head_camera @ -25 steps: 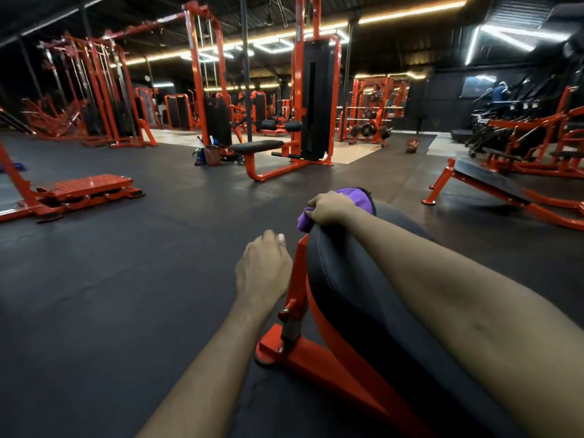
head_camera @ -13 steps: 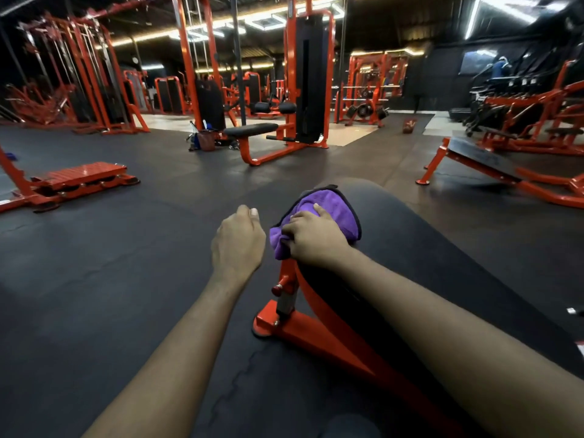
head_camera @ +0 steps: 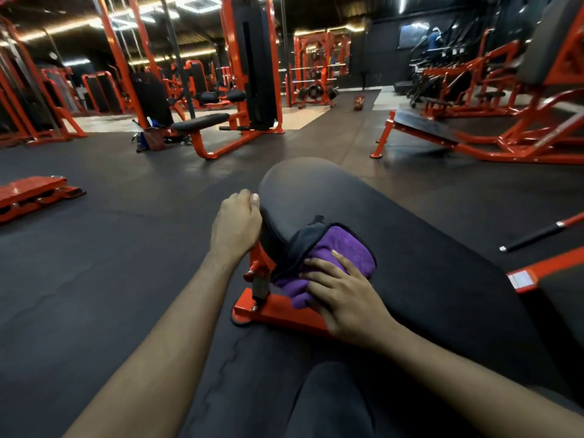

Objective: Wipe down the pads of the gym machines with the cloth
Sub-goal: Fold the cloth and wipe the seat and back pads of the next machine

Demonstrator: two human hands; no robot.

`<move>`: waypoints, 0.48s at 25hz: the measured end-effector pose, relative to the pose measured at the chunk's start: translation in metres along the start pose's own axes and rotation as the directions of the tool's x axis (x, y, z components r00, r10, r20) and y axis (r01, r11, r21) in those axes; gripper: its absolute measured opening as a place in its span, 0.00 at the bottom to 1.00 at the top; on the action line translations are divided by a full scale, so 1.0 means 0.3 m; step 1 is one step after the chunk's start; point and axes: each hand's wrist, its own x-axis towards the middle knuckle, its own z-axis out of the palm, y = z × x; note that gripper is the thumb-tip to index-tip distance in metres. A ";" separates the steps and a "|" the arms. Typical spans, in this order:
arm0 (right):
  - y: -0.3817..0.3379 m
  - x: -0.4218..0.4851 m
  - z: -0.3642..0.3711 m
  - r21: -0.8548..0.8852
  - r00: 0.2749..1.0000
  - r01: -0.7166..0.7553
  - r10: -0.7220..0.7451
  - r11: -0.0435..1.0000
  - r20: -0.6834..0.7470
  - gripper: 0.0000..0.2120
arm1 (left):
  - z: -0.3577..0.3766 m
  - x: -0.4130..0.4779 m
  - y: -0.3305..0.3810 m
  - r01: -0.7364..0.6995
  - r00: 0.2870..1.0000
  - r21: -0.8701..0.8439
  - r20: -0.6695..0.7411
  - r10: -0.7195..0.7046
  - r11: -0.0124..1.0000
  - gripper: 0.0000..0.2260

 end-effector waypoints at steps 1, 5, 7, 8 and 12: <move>0.009 -0.058 -0.011 0.009 0.999 -0.042 0.043 0.999 -0.030 0.08 | 0.028 -0.004 0.027 -0.048 0.999 0.018 -0.015 0.048 0.999 0.14; 0.035 -0.177 -0.072 0.128 0.949 -0.242 0.262 0.962 -0.174 0.11 | 0.189 -0.045 0.157 -0.276 0.961 0.088 0.041 0.273 0.957 0.18; 0.085 -0.199 -0.113 0.267 0.838 -0.434 0.494 0.860 -0.230 0.14 | 0.271 -0.070 0.220 -0.349 0.935 0.081 0.102 0.340 0.934 0.17; 0.123 -0.217 -0.145 0.362 0.735 -0.536 0.632 0.763 -0.245 0.16 | 0.307 -0.089 0.259 -0.370 0.925 0.046 0.116 0.363 0.928 0.16; 0.279 -0.335 -0.281 0.588 0.359 -0.668 0.889 0.457 -0.283 0.17 | 0.450 -0.147 0.392 -0.380 0.884 -0.177 0.220 0.413 0.908 0.12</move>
